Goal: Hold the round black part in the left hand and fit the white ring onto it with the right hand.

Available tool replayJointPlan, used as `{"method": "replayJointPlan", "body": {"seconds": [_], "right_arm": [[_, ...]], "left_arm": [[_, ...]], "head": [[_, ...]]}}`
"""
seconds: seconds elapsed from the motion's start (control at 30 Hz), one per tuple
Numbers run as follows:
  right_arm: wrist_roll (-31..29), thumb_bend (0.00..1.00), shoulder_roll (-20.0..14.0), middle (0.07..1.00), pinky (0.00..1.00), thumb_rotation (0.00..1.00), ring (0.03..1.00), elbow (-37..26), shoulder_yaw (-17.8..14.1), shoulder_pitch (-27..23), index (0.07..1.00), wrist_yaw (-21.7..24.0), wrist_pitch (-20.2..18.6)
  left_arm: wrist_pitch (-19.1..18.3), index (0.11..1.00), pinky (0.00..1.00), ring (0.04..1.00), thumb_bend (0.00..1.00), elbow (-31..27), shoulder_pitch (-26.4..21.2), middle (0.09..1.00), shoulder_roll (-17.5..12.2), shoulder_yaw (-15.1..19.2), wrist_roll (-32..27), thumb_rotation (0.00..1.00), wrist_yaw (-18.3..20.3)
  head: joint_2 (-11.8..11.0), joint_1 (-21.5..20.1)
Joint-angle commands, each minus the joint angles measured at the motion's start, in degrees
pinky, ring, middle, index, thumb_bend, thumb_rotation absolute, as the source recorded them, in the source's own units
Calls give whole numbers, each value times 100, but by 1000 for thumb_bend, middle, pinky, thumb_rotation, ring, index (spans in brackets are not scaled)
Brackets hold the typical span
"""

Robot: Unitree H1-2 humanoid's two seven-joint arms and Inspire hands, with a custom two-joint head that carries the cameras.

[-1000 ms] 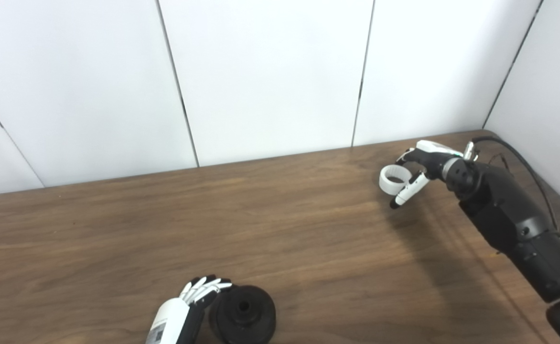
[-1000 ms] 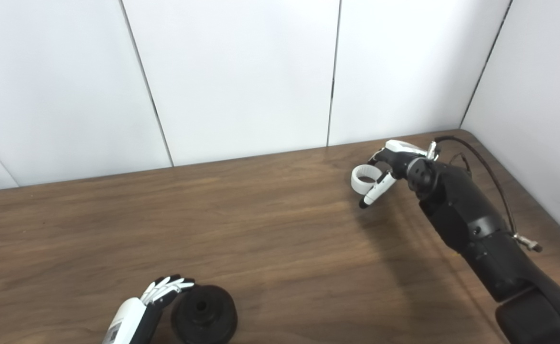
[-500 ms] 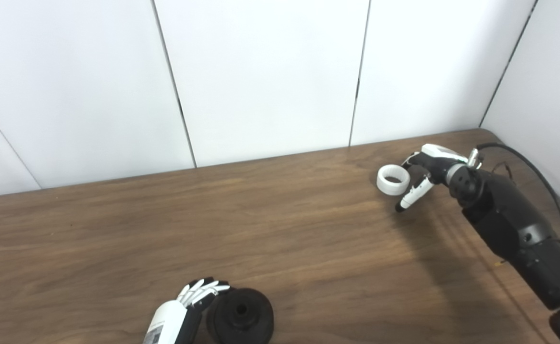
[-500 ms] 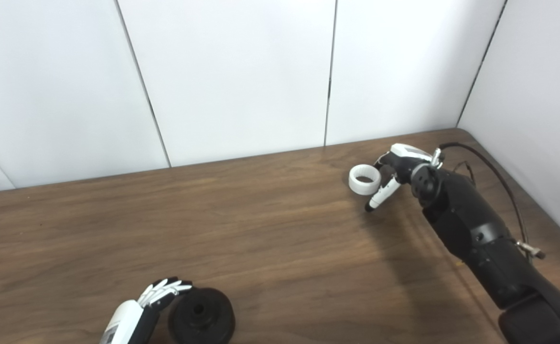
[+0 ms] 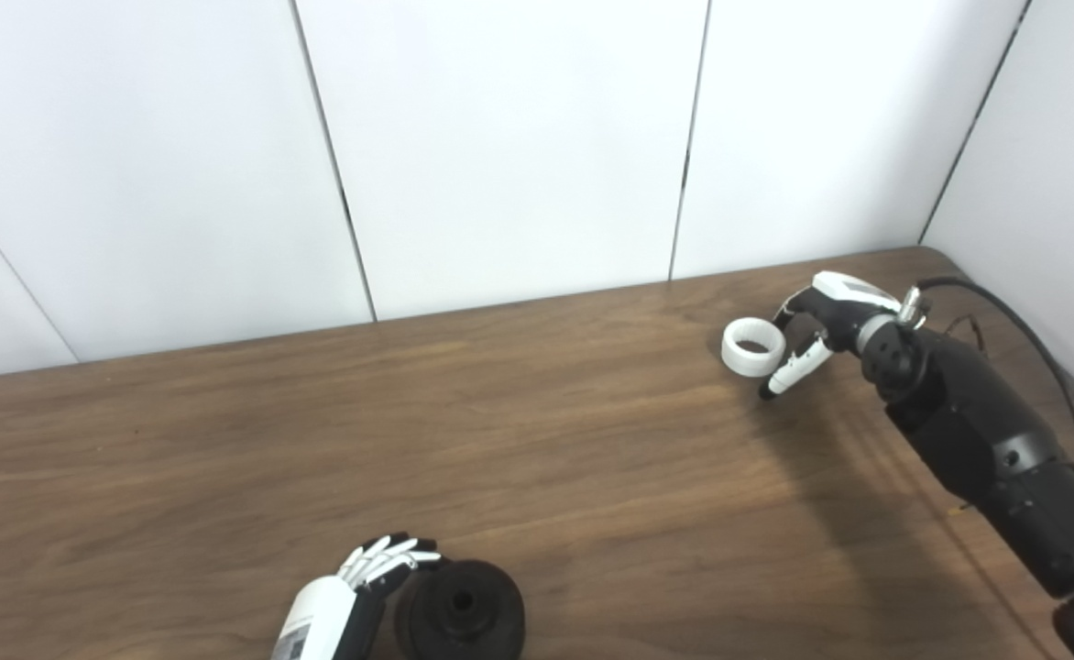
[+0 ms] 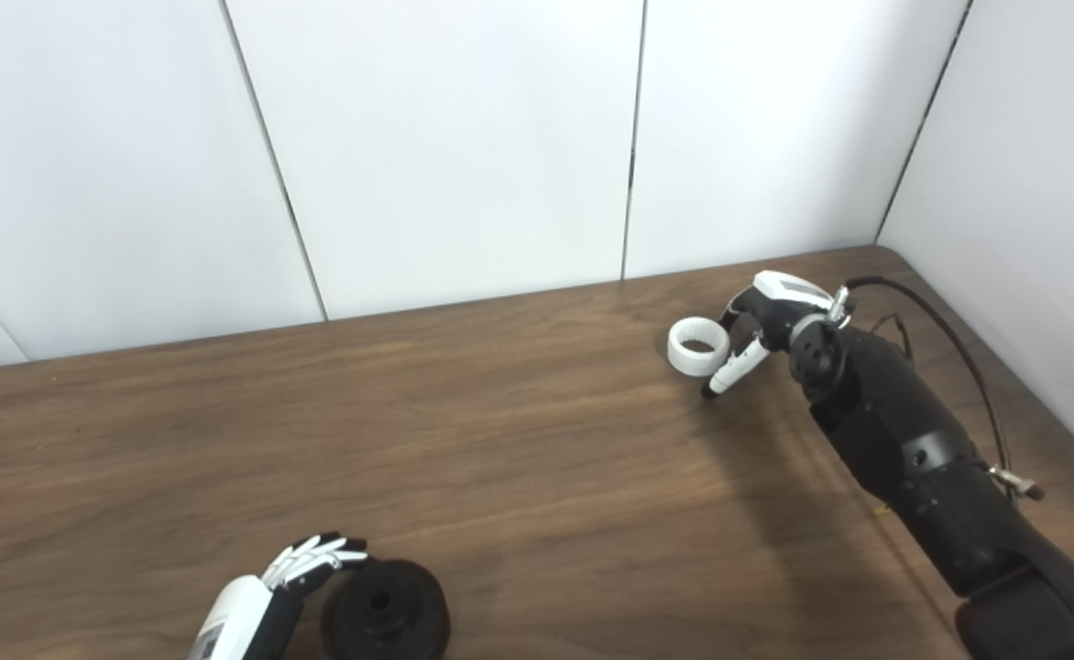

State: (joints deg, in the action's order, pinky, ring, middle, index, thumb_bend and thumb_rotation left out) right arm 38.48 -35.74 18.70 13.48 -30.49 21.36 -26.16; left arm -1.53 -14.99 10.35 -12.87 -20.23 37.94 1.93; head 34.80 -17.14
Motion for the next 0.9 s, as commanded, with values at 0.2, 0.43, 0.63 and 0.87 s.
{"method": "replayJointPlan", "body": {"seconds": [0.2,0.43,0.63,0.87], "right_arm": [[53,910,-100,942,949,283,991,-8,63,-367,704,-119,23],[27,919,-86,942,931,290,993,-18,67,-363,704,-178,82],[42,906,-34,938,910,280,990,2,70,-381,693,-281,58],[26,887,-1,928,888,265,975,54,62,-398,665,-402,135]], "left_arm": [[-282,491,899,909,523,220,320,836,-107,-129,81,73,423],[-280,491,912,919,523,235,321,843,-109,-136,81,74,434],[-266,491,913,919,523,242,335,842,-100,-132,62,73,418],[-283,491,896,914,523,238,346,840,-95,-143,84,74,424]], "head": [[6,-2],[6,-2],[-4,-71],[8,-38]]}}
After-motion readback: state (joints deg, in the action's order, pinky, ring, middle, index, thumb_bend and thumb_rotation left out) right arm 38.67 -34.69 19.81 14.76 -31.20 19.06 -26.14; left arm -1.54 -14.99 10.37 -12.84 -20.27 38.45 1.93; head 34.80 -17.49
